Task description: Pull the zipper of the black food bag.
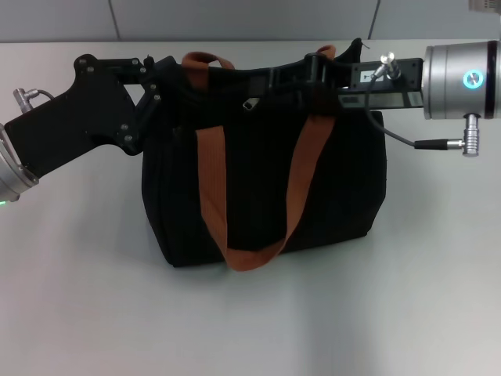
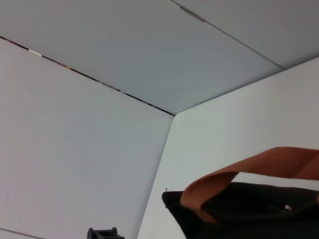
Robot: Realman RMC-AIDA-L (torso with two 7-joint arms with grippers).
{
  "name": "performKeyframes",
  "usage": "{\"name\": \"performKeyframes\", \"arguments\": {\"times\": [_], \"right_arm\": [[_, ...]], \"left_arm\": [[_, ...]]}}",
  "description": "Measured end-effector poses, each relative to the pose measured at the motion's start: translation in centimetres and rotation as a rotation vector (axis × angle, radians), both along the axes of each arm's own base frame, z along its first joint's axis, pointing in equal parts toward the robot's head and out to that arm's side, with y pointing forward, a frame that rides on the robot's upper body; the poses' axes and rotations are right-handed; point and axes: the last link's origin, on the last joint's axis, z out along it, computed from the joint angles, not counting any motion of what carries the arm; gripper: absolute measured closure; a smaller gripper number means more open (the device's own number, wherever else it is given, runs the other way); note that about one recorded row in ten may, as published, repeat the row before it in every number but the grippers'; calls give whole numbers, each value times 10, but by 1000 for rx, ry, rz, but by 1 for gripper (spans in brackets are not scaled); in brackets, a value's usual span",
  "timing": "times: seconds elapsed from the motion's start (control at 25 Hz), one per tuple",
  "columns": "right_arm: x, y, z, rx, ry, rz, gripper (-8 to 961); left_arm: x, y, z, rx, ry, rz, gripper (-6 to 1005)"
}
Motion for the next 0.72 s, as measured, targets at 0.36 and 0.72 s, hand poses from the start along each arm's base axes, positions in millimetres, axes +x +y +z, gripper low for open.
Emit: {"name": "performKeyframes", "arguments": {"times": [0.36, 0.72], "right_arm": [[8, -4, 7, -24, -33, -13, 640], [-6, -2, 22, 0, -189, 93, 660]], "left_arm": [[1, 0, 1, 1, -6, -8, 967], [4, 1, 0, 2, -1, -22, 967]]}}
